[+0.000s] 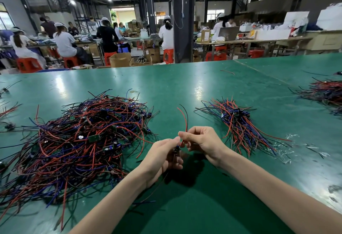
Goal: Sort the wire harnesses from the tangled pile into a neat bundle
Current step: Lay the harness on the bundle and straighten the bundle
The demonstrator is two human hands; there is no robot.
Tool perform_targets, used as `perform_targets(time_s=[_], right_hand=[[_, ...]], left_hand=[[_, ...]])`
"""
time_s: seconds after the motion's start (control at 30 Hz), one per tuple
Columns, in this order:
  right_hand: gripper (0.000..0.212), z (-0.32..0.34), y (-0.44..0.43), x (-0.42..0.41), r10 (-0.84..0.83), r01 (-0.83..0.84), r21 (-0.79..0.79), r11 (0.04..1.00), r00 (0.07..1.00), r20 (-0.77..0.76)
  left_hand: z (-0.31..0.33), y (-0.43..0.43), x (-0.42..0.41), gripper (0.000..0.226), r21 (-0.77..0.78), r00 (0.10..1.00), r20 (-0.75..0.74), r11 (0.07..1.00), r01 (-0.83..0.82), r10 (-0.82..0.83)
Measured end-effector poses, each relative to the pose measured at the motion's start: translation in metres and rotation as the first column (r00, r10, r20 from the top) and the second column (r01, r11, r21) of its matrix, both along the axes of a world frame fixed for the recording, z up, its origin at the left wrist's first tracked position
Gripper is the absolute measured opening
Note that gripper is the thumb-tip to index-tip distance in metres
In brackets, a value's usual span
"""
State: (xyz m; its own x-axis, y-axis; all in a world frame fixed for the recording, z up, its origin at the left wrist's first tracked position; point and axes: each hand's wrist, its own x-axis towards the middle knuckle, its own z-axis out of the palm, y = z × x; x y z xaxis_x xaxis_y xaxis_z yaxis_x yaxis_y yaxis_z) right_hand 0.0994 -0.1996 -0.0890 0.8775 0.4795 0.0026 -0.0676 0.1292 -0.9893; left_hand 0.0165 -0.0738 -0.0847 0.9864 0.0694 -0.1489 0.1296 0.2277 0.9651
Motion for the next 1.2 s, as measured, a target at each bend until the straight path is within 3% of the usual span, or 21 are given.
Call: perform_targets(time_s=[0.53,0.77,1.2], right_hand=[[0.008,0.000,0.001,-0.002,0.011,-0.012,-0.002,1.000,0.999,-0.032],[0.008,0.016,-0.017,0.021,-0.202,0.210,0.109,0.971,0.976,-0.084],[0.015,0.027,-0.028,0.034,-0.290,0.331,0.265,0.906,0.939,-0.184]], left_hand=[[-0.002,-0.001,0.000,0.014,0.002,0.995,0.000,0.995,-0.099,0.099],[-0.004,-0.004,-0.001,0.015,0.046,0.998,-0.007,0.997,-0.056,0.057],[-0.004,-0.005,-0.002,0.013,0.087,1.000,0.000,0.996,-0.018,0.018]])
